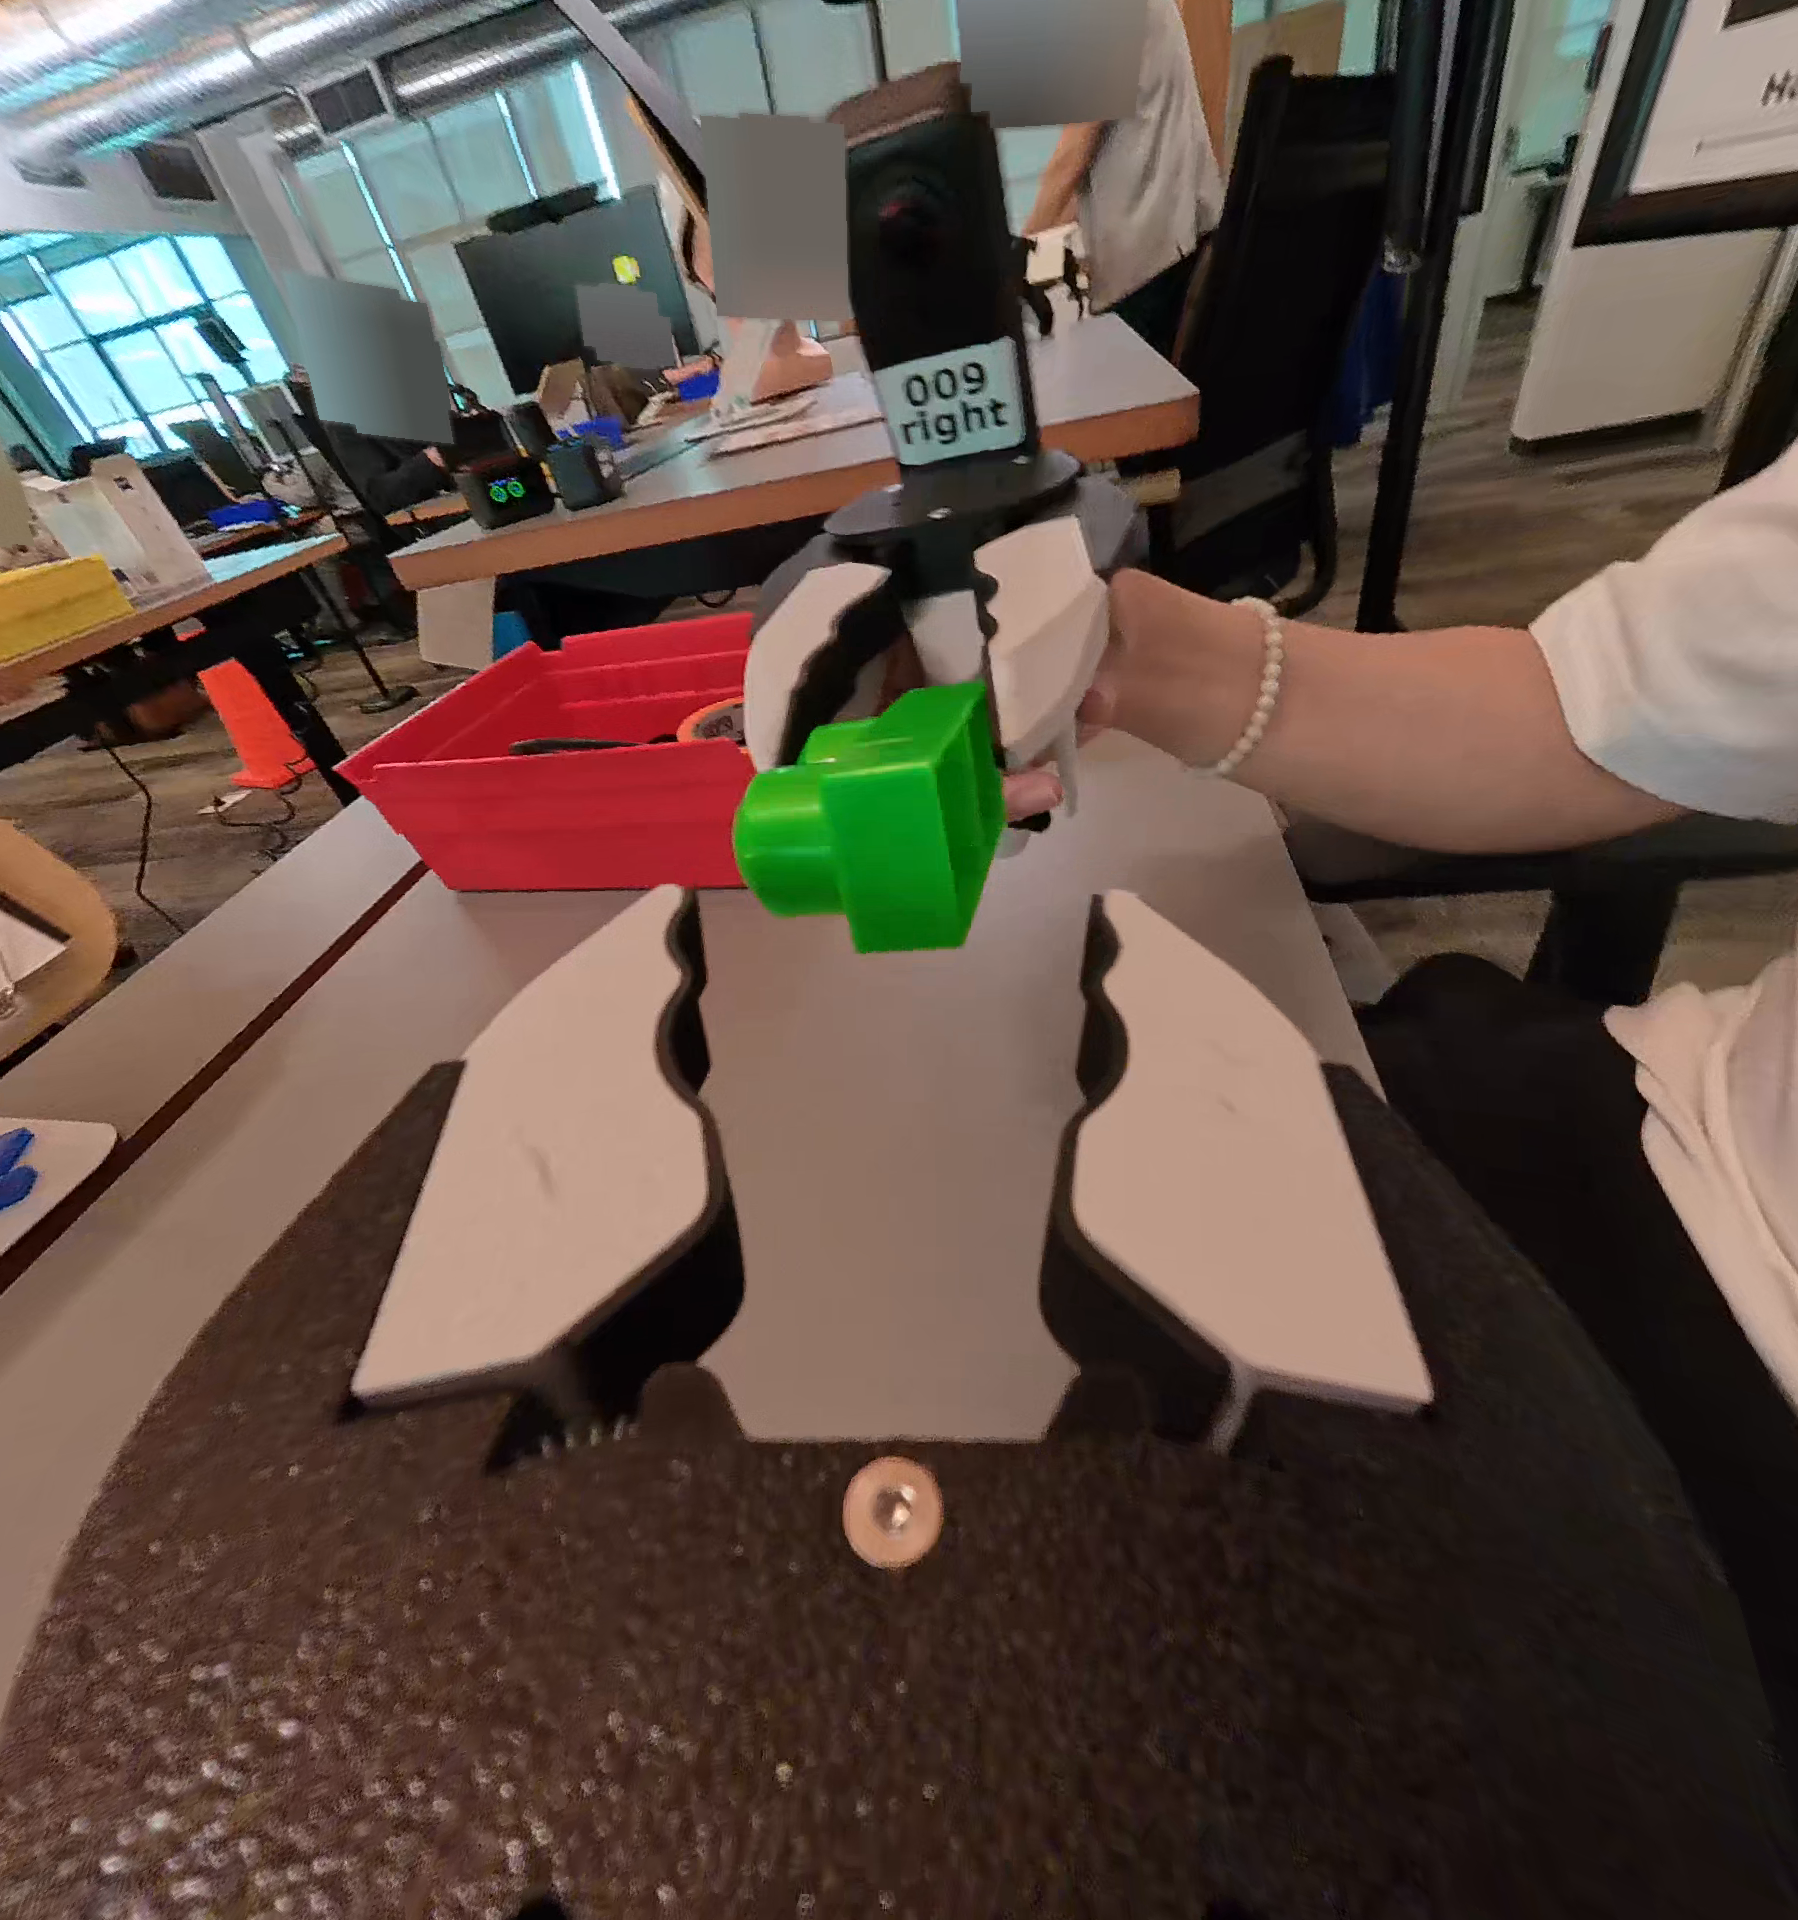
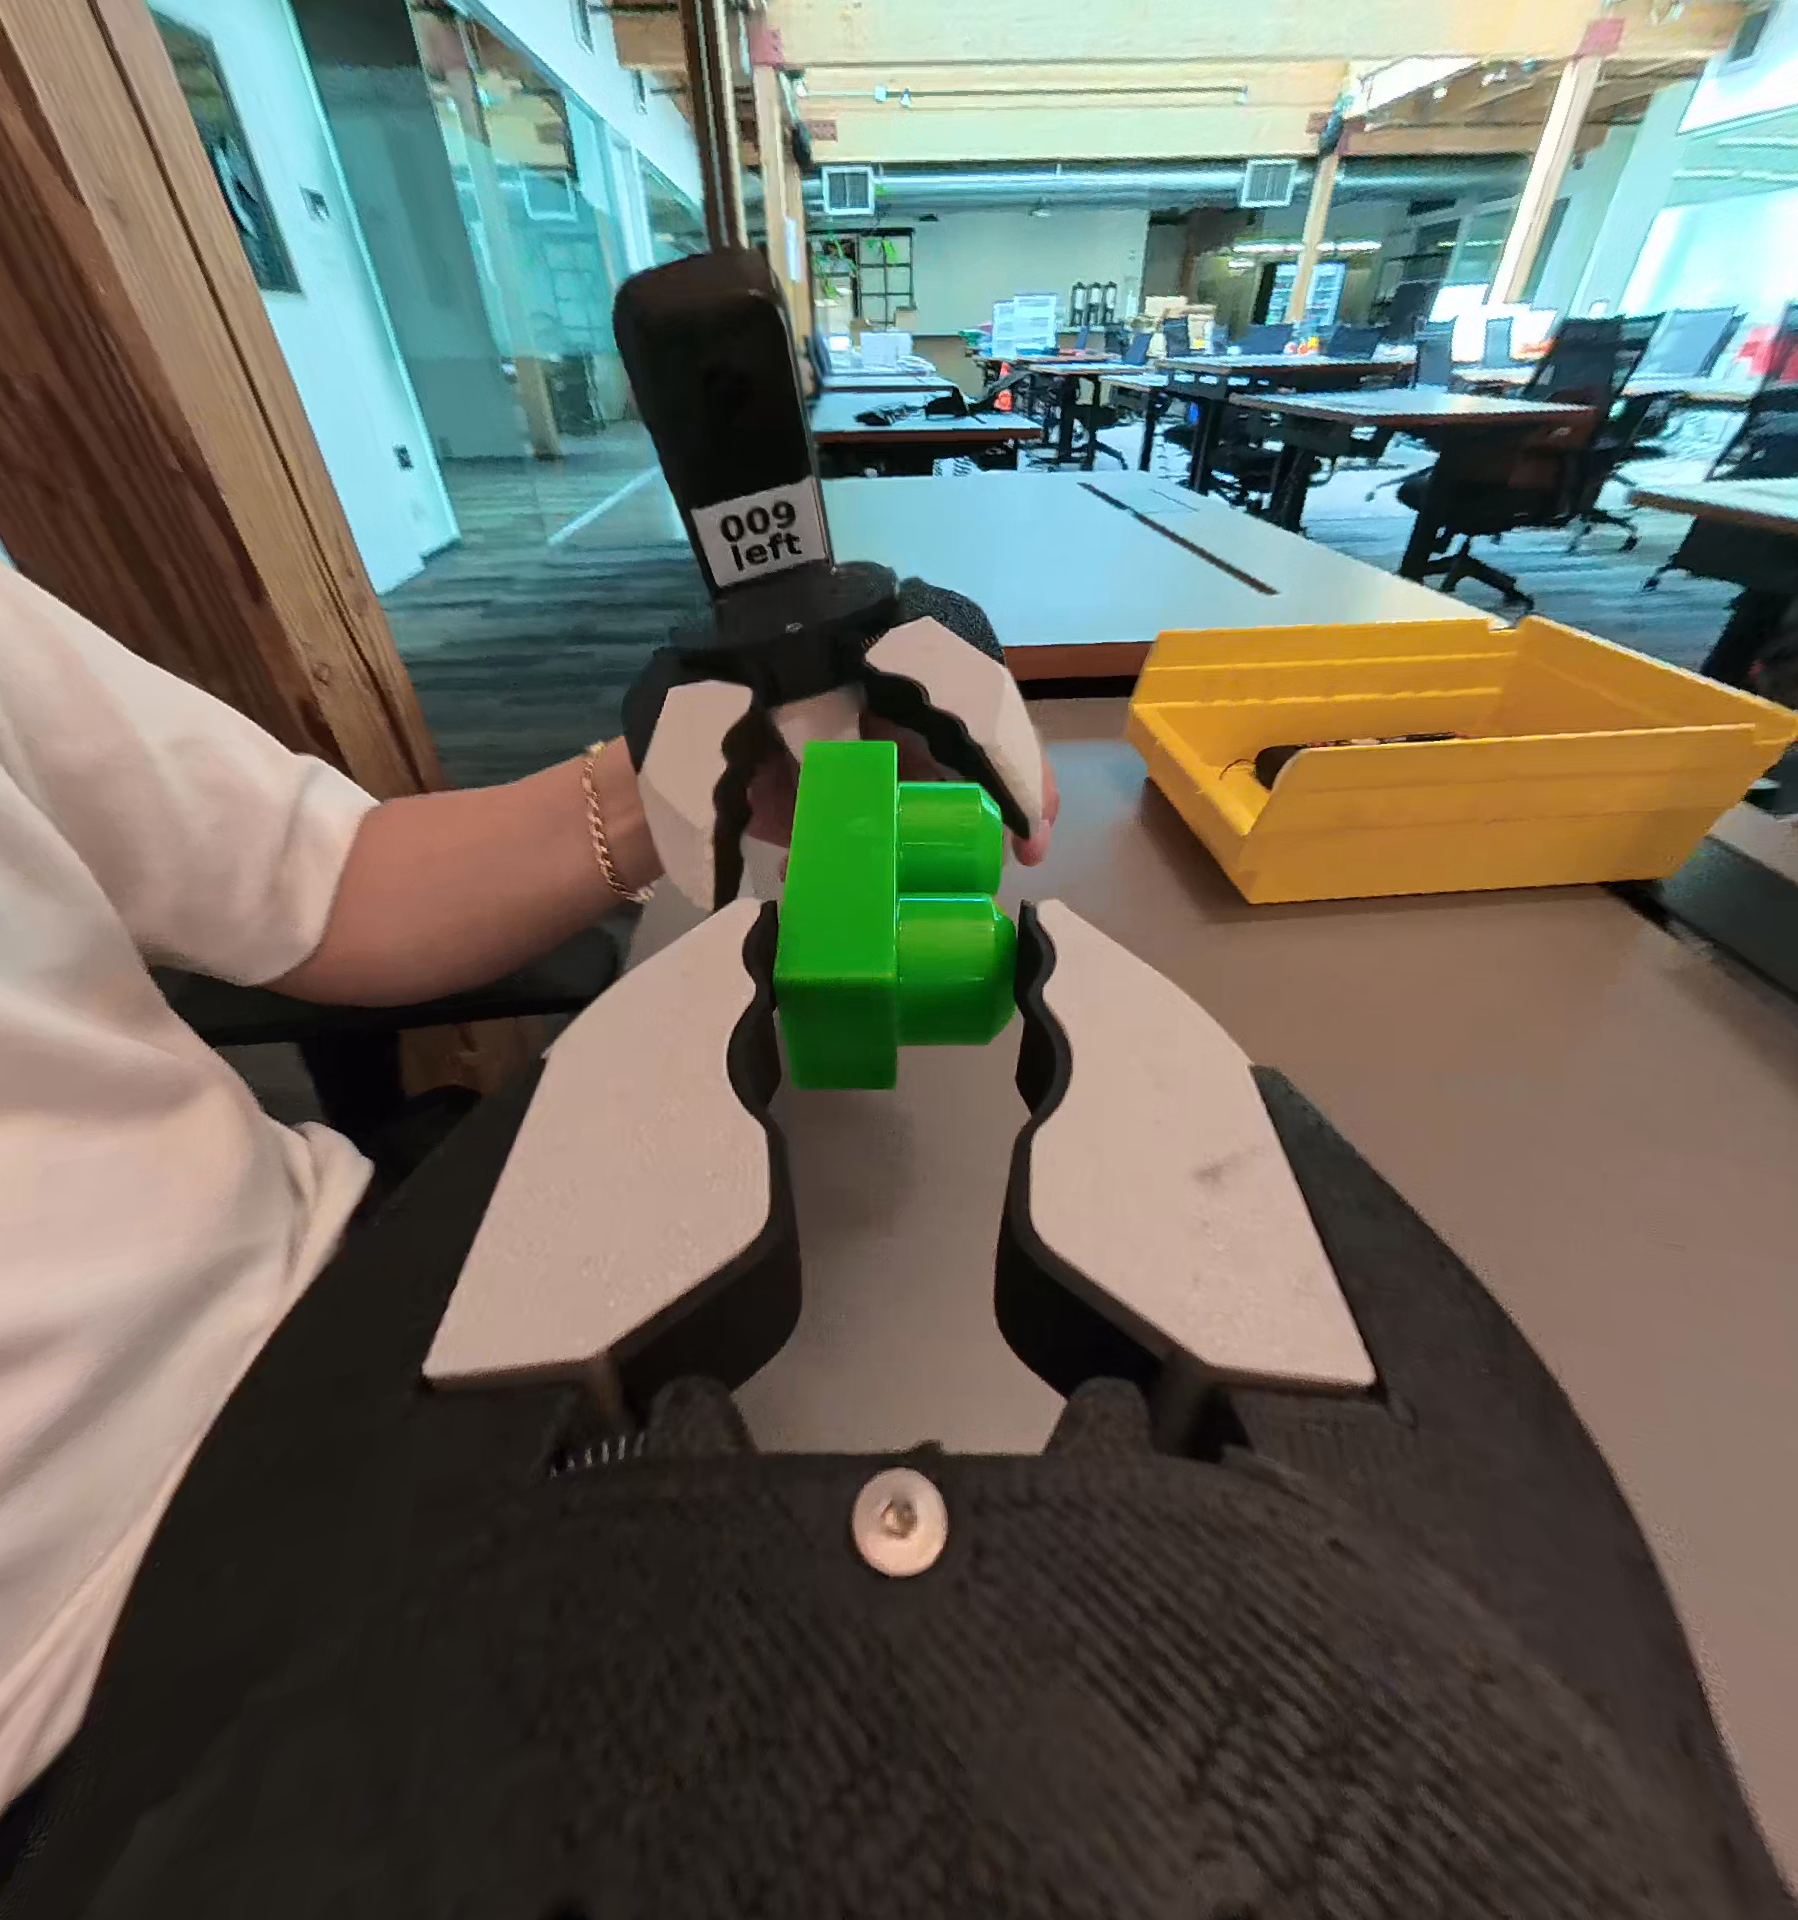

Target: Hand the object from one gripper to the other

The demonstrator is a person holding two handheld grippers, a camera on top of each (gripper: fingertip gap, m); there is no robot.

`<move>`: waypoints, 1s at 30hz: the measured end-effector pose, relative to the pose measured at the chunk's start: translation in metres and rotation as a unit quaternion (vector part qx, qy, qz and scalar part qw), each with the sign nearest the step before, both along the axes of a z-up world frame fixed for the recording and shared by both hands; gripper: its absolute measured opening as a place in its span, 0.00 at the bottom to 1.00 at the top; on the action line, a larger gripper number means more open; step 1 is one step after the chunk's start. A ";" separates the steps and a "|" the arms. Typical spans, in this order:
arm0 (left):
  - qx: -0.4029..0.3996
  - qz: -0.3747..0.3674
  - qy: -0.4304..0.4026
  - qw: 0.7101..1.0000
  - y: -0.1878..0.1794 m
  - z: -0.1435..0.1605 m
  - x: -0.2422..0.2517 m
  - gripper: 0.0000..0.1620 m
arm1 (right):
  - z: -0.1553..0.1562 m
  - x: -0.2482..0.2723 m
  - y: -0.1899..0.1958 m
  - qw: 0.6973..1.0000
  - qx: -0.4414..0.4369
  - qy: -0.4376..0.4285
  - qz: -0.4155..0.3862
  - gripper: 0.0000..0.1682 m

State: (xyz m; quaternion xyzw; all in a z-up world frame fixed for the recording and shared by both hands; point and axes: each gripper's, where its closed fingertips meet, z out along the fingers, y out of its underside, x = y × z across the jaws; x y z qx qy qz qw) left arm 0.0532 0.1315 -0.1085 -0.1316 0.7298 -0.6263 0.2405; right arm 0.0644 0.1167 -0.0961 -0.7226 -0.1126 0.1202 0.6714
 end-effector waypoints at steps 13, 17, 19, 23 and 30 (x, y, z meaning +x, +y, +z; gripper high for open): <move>0.149 0.070 -0.224 0.960 -0.018 0.000 0.007 0.30 | -0.007 -0.008 -0.004 0.969 -0.075 0.223 0.080 0.26; 0.167 0.057 -0.205 0.963 -0.020 -0.010 0.010 0.25 | -0.010 -0.005 -0.001 0.966 -0.080 0.233 0.073 0.25; 0.162 0.066 -0.182 0.968 -0.019 -0.011 0.014 0.24 | -0.009 0.001 0.001 0.970 -0.066 0.228 0.057 0.23; 0.100 0.079 -0.129 0.983 -0.011 -0.001 0.018 0.24 | -0.007 0.014 -0.001 0.995 -0.019 0.097 -0.007 0.41; -0.066 0.010 0.070 0.995 -0.006 0.012 0.010 0.24 | 0.003 0.001 -0.002 0.984 0.061 -0.162 -0.045 0.37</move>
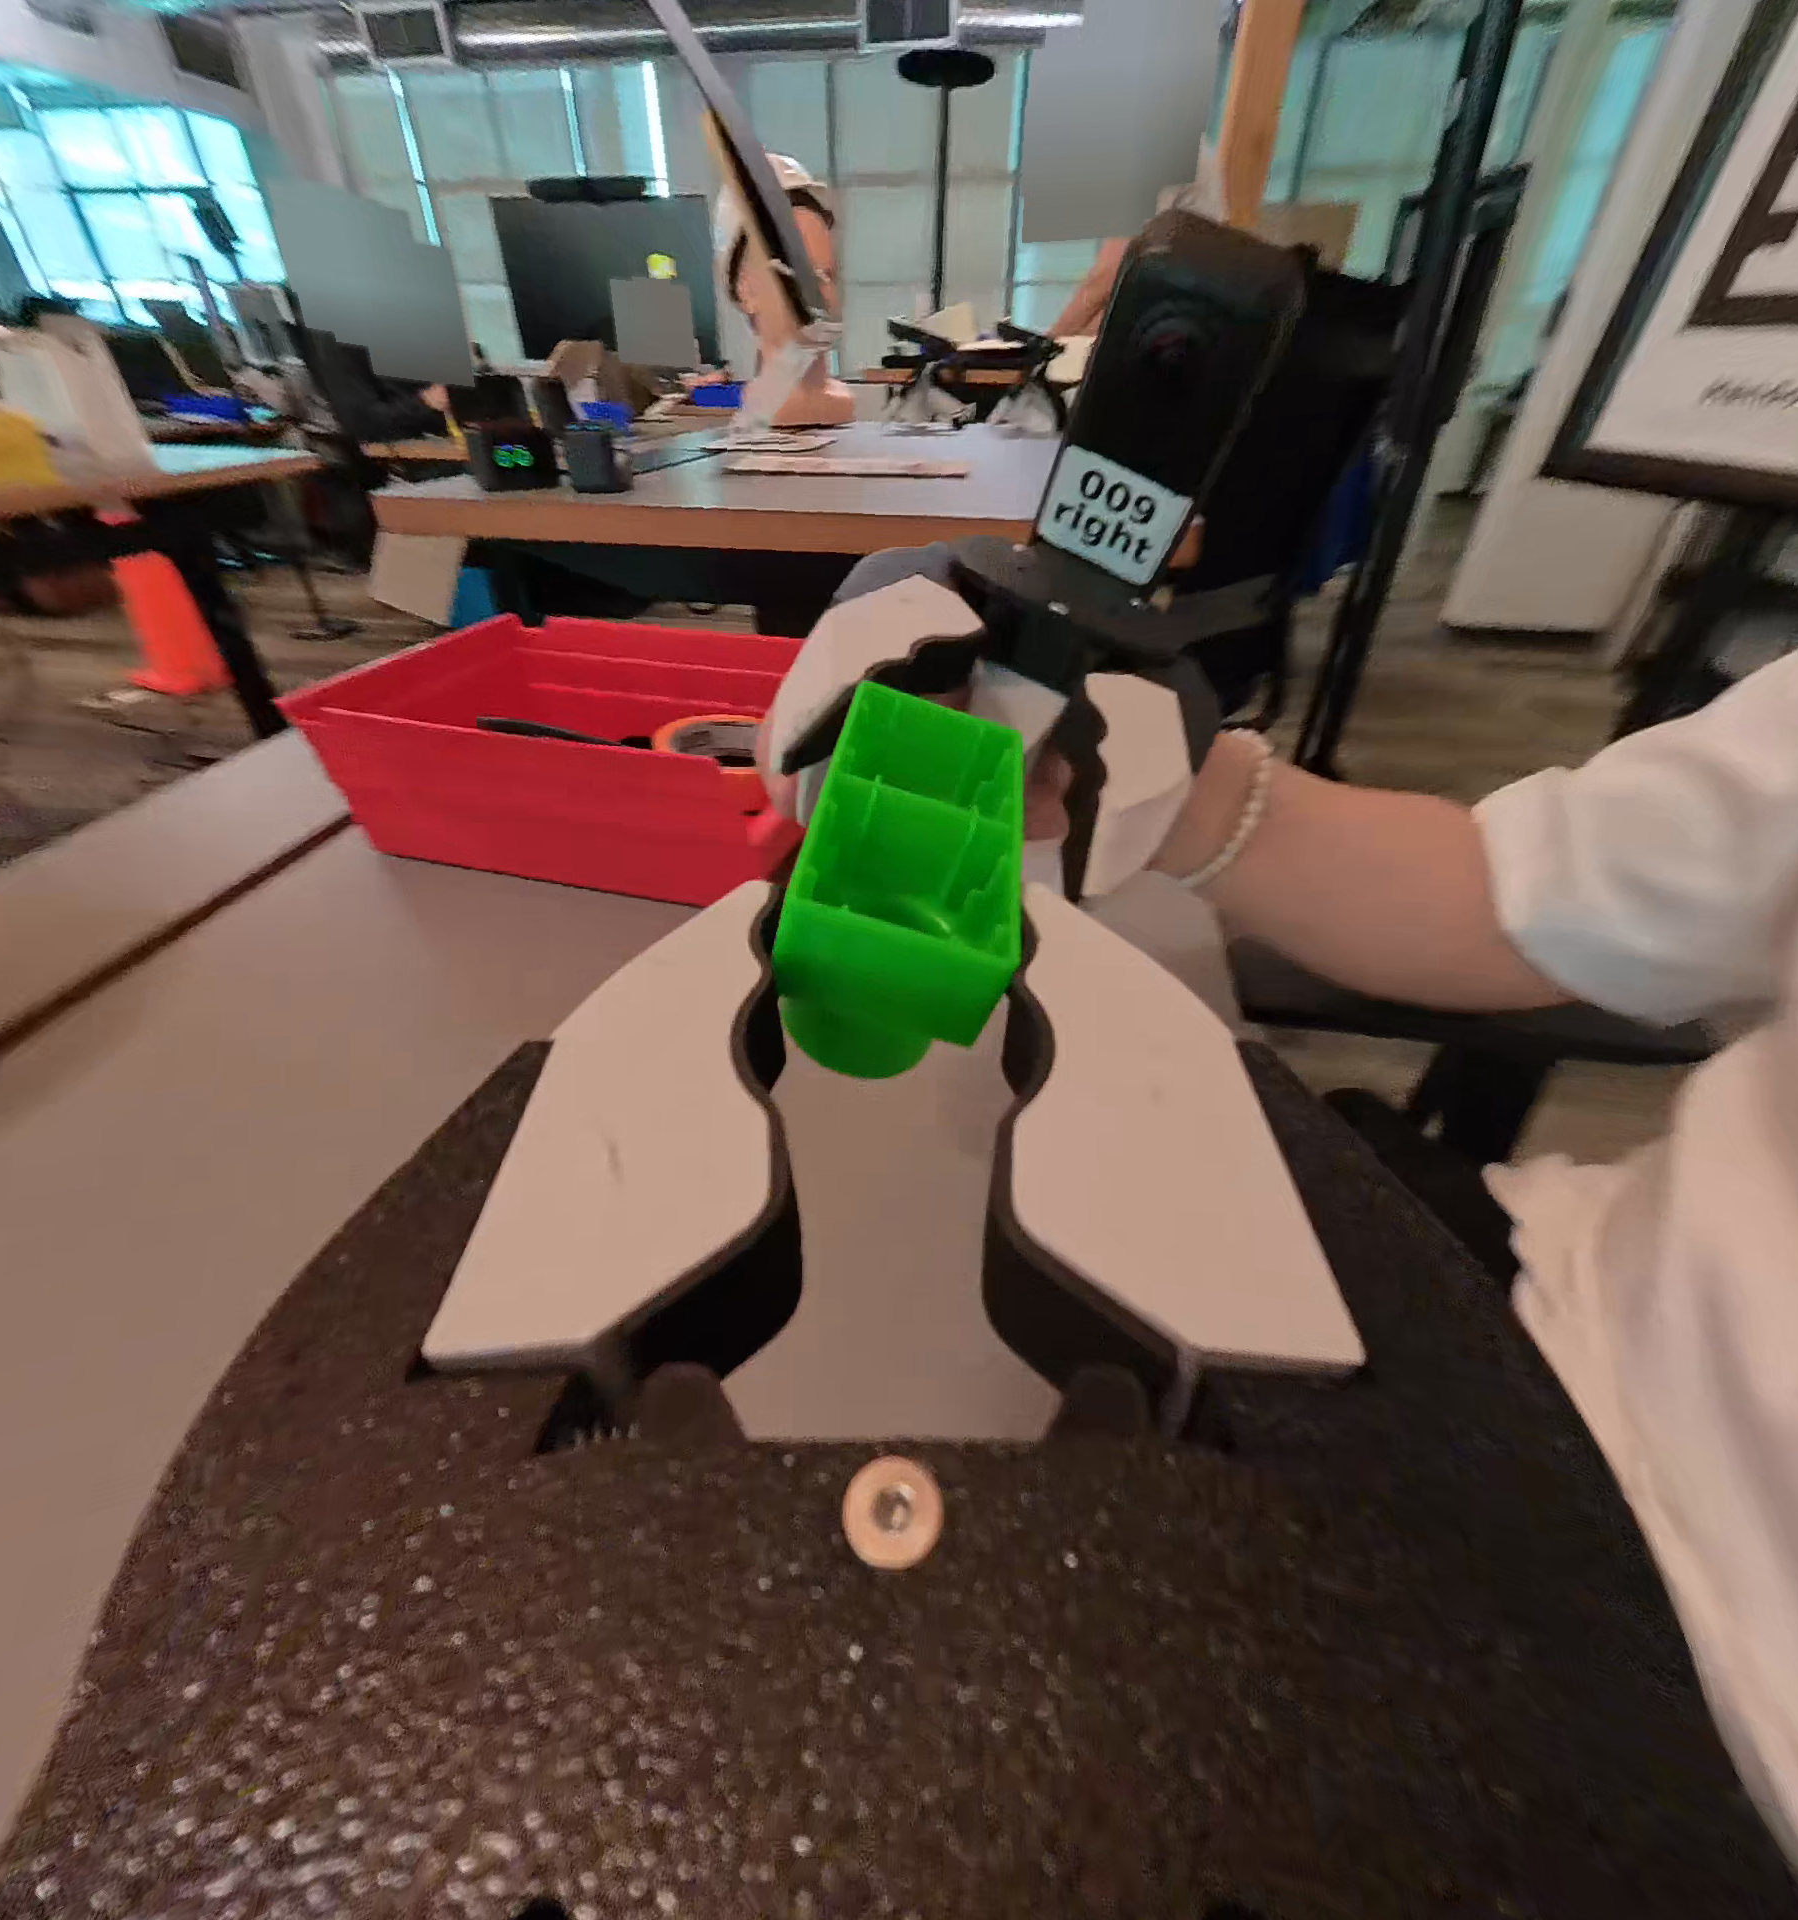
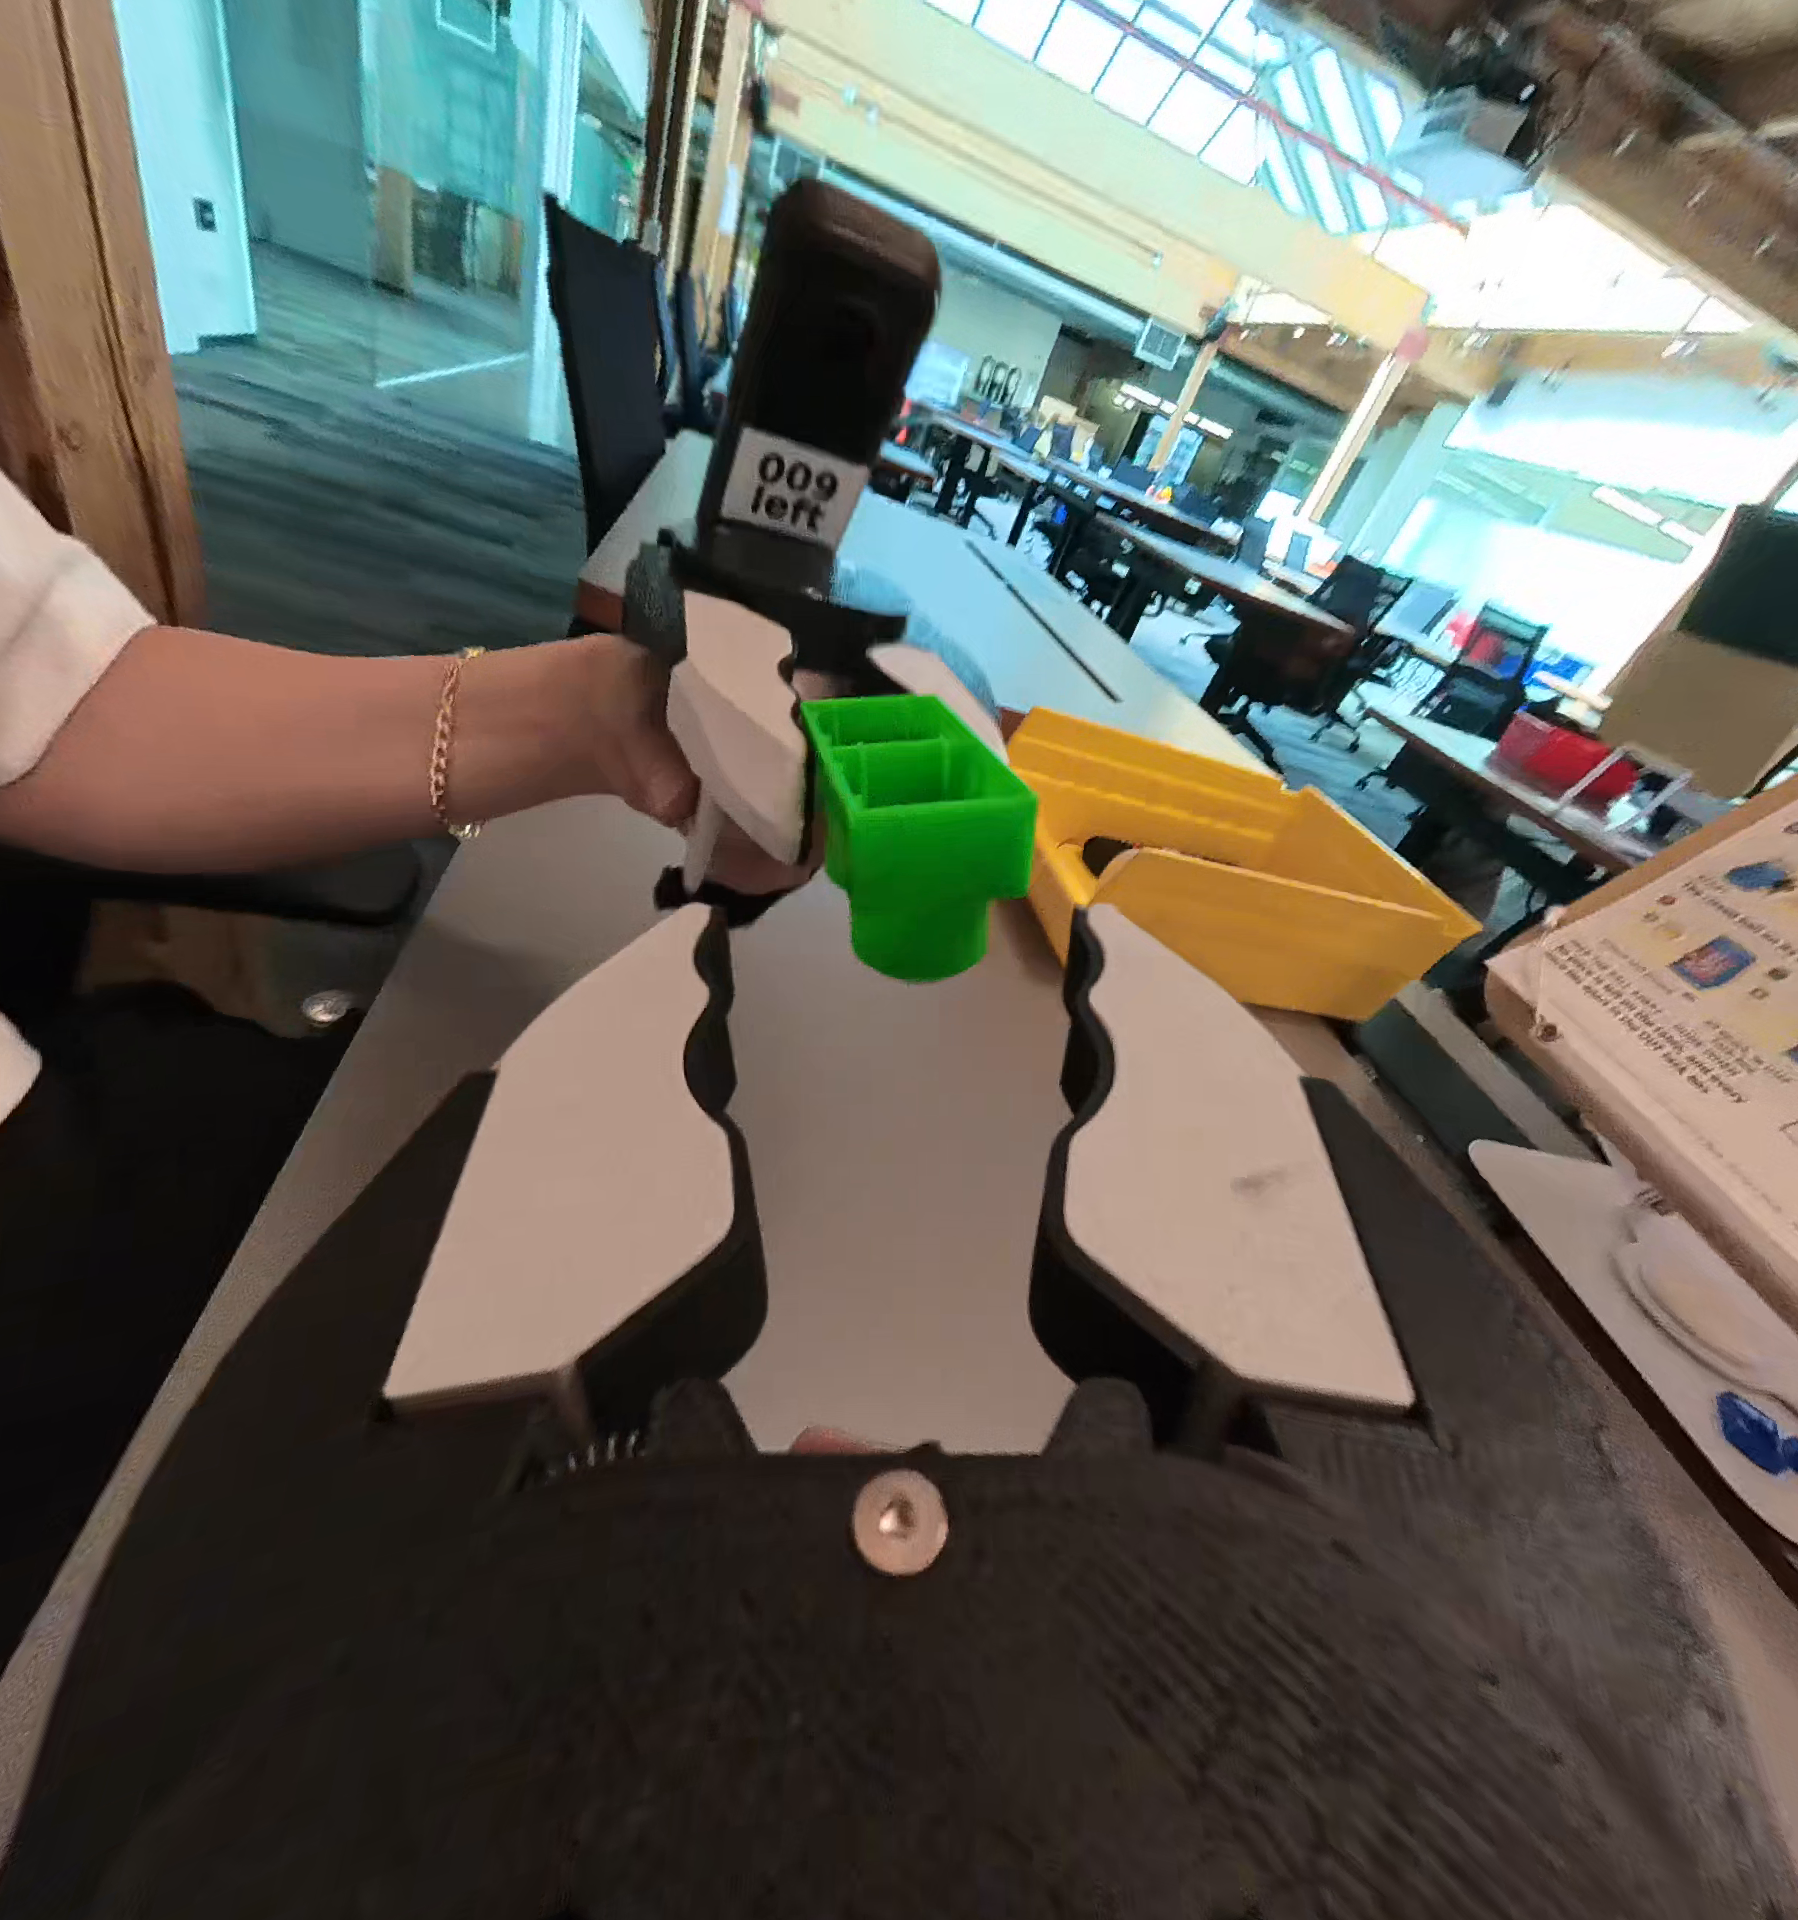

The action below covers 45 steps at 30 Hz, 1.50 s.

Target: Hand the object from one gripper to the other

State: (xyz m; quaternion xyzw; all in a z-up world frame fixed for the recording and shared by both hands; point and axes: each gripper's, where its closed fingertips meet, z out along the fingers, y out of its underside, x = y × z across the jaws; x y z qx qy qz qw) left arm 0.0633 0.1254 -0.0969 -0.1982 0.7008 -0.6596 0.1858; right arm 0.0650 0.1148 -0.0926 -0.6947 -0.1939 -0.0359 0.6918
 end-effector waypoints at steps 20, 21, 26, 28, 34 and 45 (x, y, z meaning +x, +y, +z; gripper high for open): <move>0.102 0.170 -0.150 0.969 0.016 0.006 0.027 0.49 | 0.023 0.035 0.014 0.951 0.062 0.300 -0.046 0.20; 0.110 0.197 -0.172 0.959 0.017 0.009 0.030 0.49 | 0.026 0.039 0.014 0.938 0.077 0.335 -0.047 0.20; 0.129 0.317 -0.241 0.908 0.020 0.017 0.045 0.52 | 0.037 0.041 0.013 0.878 0.131 0.461 -0.008 0.20; 0.128 0.355 -0.275 0.884 0.021 0.023 0.044 0.50 | 0.037 0.038 0.016 0.871 0.138 0.472 -0.001 0.20; 0.122 0.412 -0.353 0.831 0.029 0.036 0.034 0.44 | 0.033 0.023 0.025 0.855 0.120 0.503 0.032 0.20; 0.113 0.237 -0.184 0.947 0.018 0.012 0.037 0.43 | 0.023 0.033 0.013 0.963 0.081 0.250 -0.054 0.38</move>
